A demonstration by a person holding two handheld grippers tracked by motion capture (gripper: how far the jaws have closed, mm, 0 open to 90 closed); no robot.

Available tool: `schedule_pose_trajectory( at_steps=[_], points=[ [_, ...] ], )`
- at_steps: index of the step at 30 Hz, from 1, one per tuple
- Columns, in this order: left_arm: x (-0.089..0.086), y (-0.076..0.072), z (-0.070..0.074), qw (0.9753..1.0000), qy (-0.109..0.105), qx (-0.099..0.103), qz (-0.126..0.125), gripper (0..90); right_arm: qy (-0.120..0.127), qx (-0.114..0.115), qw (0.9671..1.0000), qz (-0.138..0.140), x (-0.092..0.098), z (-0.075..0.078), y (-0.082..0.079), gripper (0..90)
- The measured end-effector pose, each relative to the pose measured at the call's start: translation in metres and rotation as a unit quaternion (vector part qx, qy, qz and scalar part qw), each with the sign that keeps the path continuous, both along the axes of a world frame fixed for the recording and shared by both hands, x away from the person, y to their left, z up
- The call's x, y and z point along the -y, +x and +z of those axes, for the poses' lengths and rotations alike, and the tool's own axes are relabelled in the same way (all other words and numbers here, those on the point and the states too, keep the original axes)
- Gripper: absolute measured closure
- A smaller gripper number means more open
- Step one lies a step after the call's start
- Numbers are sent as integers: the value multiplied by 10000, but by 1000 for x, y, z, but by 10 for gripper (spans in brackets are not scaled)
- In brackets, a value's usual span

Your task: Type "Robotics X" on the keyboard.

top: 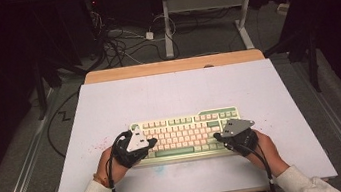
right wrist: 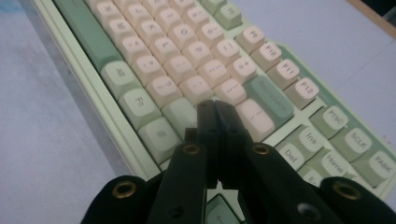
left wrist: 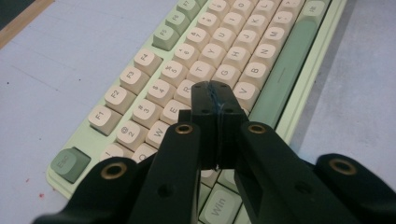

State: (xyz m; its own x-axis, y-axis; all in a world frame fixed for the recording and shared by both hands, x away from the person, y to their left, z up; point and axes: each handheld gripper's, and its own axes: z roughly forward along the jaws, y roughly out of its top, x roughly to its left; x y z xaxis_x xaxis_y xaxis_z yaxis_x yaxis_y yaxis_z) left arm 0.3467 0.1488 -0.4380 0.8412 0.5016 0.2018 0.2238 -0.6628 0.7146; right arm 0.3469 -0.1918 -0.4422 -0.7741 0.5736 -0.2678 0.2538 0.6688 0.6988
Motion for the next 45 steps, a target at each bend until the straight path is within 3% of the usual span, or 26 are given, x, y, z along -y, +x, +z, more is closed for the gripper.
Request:
schedule_pose_trajectory(
  at_steps=[9,11,15,18,20,25,31,37,38,42,45],
  points=[
    [-5,-1,4,9998,-90,134,119,873,237,187,9995,-33,5,14,-6,900],
    [-5,-1,3,9997,-71,194,145,835,281,203,9994,-30,6,16,-6,897],
    [-4,-2,2,9995,-90,248,156,833,375,248,9990,-58,6,18,-7,842],
    [-5,-3,2,9992,-206,317,163,780,417,293,9987,-72,6,19,-8,792],
    [-5,-4,1,9986,-169,451,234,719,449,314,9985,-84,6,19,-8,753],
    [-4,-3,1,9974,-226,558,402,544,521,357,9979,-137,7,20,-8,674],
    [-4,-2,0,9954,-258,716,586,409,622,444,9969,-184,8,20,-8,557],
    [0,-2,-2,9950,-184,711,682,345,658,504,9964,-196,8,19,-8,419],
    [1,-2,-2,9949,-131,723,698,295,688,511,9961,-199,8,19,-7,400],
    [2,-2,-4,9949,-70,720,700,285,732,558,9954,-267,8,18,-7,317],
    [4,-2,-6,9948,-10,724,716,213,780,604,9945,-352,8,18,-6,250]
  ],
)
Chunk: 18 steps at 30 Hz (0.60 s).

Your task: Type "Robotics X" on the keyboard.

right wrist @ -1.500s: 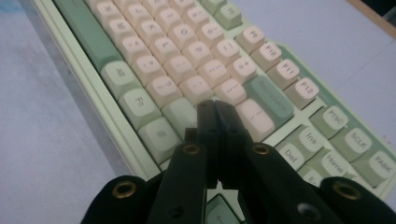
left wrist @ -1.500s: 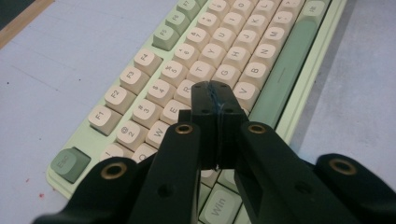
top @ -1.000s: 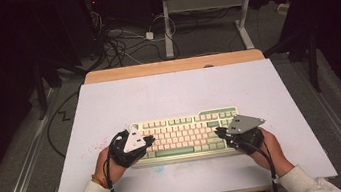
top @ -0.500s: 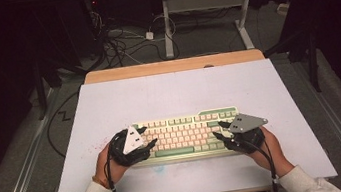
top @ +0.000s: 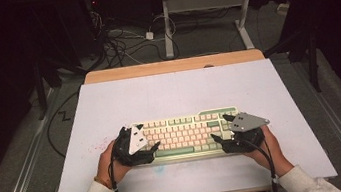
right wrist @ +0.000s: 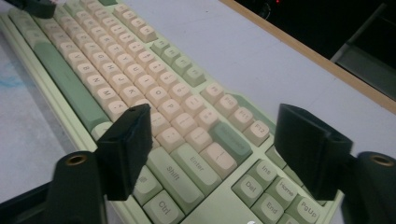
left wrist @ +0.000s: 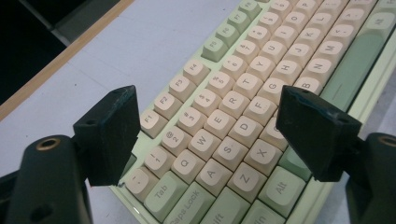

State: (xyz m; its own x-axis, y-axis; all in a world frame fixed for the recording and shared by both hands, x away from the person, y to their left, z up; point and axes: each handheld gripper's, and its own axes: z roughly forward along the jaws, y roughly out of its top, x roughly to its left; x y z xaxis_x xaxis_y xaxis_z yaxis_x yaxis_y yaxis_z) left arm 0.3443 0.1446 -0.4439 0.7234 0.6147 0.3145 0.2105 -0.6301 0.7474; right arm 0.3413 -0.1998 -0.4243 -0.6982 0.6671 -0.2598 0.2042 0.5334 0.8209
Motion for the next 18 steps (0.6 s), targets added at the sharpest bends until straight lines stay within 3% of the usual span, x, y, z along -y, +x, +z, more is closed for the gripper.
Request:
schedule_pose_trajectory(
  at_steps=[6,14,18],
  points=[
    [3,0,-2,10000,30,56,60,158,30,62,9999,-131,0,-2,2,175],
    [6,0,-3,10000,70,-20,35,158,28,48,9999,-164,1,-2,4,159],
    [10,-2,-2,9999,140,36,-16,158,7,103,9998,-148,1,-1,3,160]
  ],
)
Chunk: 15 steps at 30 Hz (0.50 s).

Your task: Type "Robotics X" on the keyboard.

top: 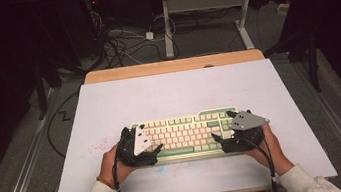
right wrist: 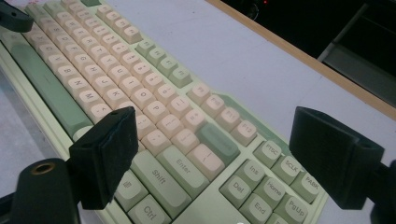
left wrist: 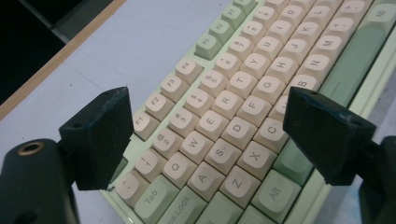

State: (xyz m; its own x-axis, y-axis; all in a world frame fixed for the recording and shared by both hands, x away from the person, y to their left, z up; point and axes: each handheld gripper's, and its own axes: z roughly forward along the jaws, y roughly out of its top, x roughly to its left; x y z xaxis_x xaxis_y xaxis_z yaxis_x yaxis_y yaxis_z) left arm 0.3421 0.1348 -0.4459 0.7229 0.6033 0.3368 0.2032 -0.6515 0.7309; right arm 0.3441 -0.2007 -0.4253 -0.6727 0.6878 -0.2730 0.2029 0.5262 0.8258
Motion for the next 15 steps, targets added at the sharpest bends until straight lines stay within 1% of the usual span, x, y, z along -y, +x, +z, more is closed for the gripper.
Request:
schedule_pose_trajectory(
  at_steps=[5,9,15],
  points=[
    [2,-3,3,9999,-41,69,-73,158,-10,69,10000,36,0,2,-3,164],
    [1,-5,4,9999,17,110,-83,158,-6,130,9999,65,0,5,-4,164],
    [-1,-10,8,9998,-54,179,-88,158,-33,191,9997,118,-1,9,-7,164]
  ],
)
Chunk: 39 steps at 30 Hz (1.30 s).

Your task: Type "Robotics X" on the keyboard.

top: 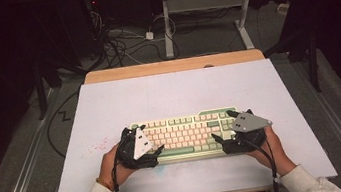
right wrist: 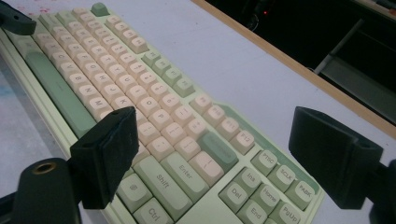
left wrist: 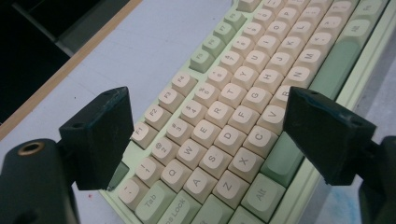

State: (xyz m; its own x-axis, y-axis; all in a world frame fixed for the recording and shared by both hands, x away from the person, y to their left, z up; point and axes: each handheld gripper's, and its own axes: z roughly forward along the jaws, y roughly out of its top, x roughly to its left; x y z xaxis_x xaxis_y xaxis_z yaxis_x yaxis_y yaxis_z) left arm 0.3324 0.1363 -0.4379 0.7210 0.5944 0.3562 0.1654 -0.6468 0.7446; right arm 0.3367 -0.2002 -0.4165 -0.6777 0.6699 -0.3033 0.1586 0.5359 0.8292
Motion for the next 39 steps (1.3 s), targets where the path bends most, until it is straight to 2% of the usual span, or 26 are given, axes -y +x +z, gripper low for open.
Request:
schedule_pose_trajectory(
  at_steps=[11,17,28,39],
  points=[
    [-5,-8,2,10000,25,74,-6,158,-81,91,9999,40,-3,4,-5,165],
    [-9,-12,2,10000,45,81,12,158,-100,135,9998,44,1,5,-9,165],
    [-20,-19,5,9998,-39,164,84,158,-127,214,9997,56,7,7,-16,165],
    [-30,-25,2,9998,-59,147,75,158,-154,307,9994,26,16,9,-22,165]
  ],
)
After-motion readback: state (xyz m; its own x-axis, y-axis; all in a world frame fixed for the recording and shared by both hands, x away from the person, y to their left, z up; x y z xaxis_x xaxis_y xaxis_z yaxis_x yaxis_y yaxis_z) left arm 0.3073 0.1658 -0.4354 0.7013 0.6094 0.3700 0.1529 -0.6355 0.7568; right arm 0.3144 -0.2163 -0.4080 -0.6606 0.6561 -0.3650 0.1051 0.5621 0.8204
